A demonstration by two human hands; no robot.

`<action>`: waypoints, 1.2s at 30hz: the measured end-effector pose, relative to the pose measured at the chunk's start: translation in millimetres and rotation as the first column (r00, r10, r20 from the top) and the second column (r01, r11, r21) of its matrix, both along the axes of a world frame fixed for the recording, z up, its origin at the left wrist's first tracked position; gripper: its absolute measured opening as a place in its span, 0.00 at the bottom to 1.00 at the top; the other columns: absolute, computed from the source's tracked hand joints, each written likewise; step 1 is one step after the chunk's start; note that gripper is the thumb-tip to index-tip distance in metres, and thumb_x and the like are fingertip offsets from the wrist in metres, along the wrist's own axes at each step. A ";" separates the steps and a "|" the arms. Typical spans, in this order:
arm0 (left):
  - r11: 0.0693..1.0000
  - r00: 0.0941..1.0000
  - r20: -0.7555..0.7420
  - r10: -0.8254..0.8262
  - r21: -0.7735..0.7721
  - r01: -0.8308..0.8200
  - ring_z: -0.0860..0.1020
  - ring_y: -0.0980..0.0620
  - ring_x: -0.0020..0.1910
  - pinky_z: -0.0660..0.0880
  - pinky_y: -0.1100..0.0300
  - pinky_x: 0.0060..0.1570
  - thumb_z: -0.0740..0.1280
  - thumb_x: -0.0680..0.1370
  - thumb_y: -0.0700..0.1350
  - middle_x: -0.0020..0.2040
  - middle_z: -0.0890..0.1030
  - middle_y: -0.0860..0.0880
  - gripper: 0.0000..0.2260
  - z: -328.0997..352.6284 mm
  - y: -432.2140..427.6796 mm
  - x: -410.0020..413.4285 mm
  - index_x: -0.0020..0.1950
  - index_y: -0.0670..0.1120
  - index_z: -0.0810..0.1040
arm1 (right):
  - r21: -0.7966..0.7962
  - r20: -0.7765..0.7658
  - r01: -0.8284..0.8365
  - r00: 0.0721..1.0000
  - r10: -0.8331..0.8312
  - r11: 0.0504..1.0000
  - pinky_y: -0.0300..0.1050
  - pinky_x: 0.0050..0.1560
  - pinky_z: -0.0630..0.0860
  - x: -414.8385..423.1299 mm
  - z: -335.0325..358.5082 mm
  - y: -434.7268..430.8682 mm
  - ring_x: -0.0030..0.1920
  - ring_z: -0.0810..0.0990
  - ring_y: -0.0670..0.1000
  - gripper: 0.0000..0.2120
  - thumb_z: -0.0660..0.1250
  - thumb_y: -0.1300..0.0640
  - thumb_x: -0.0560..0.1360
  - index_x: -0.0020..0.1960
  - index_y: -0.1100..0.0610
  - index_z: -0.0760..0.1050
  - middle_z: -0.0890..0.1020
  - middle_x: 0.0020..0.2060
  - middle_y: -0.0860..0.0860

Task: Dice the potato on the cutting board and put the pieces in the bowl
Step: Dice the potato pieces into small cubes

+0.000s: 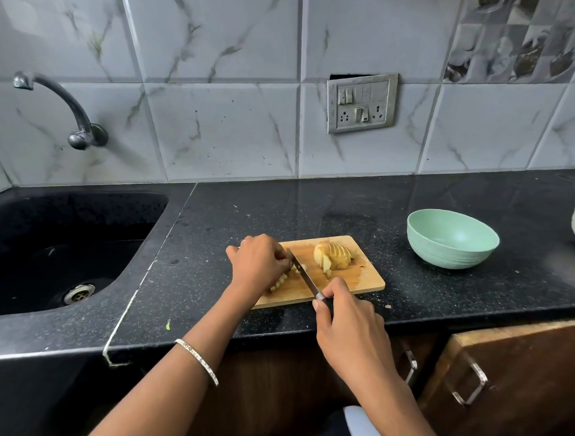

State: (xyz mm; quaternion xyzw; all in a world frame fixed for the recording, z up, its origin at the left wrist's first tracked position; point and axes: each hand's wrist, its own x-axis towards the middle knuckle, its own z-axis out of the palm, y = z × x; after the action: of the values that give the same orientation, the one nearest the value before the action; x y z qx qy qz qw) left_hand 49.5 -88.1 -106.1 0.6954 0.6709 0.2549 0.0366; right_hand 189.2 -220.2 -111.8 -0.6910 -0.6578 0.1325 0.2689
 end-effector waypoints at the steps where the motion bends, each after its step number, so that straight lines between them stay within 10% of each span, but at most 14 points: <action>1: 1.000 1.000 0.001 0.003 -0.005 -0.003 0.76 0.48 0.55 0.60 0.51 0.51 0.71 0.75 0.52 0.46 0.84 0.54 0.04 0.9 -0.2 0.6 0.45 0.56 0.85 | -0.004 -0.006 -0.004 1.000 0.004 1.000 0.48 0.41 0.65 -0.2 0.5 0.8 0.46 0.73 0.54 0.04 0.55 0.46 0.84 0.55 0.46 0.63 0.76 0.46 0.48; 21: 0.997 0.995 -0.063 0.073 0.010 -0.072 0.77 0.49 0.47 0.58 0.50 0.49 0.70 0.74 0.51 0.36 0.80 0.54 0.06 0.8 2.2 -3.1 0.40 0.51 0.84 | -0.017 0.064 -0.033 0.997 0.034 0.999 0.48 0.41 0.68 -5.2 5.1 6.0 0.53 0.79 0.58 0.06 0.59 0.50 0.84 0.59 0.49 0.66 0.76 0.46 0.50; 36: 0.993 0.978 -0.173 -0.115 -0.037 0.110 0.71 0.49 0.63 0.60 0.49 0.55 0.71 0.73 0.60 0.56 0.80 0.56 0.09 4.1 -2.2 11.2 0.49 0.58 0.84 | 0.006 -0.074 0.069 0.995 -0.068 0.998 0.50 0.44 0.66 31.0 8.0 0.4 0.45 0.70 0.52 0.04 0.58 0.46 0.83 0.52 0.45 0.66 0.79 0.48 0.48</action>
State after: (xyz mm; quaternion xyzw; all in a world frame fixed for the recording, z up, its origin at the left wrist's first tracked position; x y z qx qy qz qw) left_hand 60.7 -90.3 -102.0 0.7515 0.6343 0.1815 0.0014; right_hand 220.3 -219.8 -103.7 -0.7065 -0.6239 0.1458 0.3006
